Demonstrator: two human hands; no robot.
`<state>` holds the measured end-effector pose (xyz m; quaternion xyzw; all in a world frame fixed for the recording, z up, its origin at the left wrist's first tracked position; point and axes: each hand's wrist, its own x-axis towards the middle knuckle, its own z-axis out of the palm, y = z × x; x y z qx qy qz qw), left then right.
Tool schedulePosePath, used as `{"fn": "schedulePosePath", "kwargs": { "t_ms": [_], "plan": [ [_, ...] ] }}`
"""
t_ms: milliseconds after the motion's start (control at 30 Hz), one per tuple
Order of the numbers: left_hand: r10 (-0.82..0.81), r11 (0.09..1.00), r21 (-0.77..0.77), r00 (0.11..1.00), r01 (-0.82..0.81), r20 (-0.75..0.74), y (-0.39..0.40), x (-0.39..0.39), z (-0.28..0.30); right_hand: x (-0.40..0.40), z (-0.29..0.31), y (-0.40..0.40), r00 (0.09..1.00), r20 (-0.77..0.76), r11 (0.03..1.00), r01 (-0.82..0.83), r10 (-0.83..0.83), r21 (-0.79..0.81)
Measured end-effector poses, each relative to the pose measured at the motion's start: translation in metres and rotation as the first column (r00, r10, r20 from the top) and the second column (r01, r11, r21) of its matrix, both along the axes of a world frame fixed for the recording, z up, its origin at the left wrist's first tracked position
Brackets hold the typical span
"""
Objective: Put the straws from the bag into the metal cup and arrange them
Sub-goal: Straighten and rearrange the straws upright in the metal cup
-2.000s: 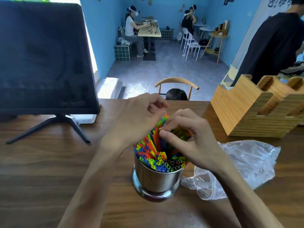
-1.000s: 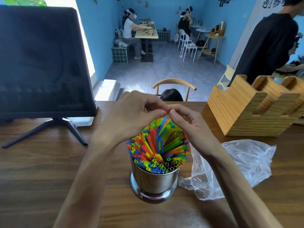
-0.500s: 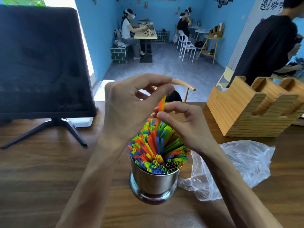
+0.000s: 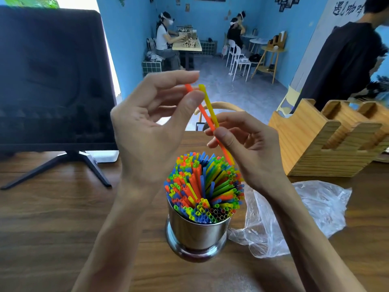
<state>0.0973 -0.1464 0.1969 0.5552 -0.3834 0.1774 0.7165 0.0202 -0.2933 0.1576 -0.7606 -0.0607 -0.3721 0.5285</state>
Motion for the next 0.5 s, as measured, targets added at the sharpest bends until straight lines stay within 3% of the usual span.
{"fn": "schedulePosePath", "kwargs": {
  "t_ms": [233,500],
  "plan": [
    [0.014,0.998,0.068,0.998,-0.018,0.054,0.0036,-0.0031,-0.0008,-0.0011,0.001,0.0024,0.997,0.044,0.998,0.061,-0.061,0.009],
    [0.022,0.999,0.05,1.0,-0.023,0.013,0.0024,-0.0046,-0.0059,-0.0016,0.0029,0.0048,0.982,0.083,0.985,0.17,-0.167,-0.035]
  ]
}}
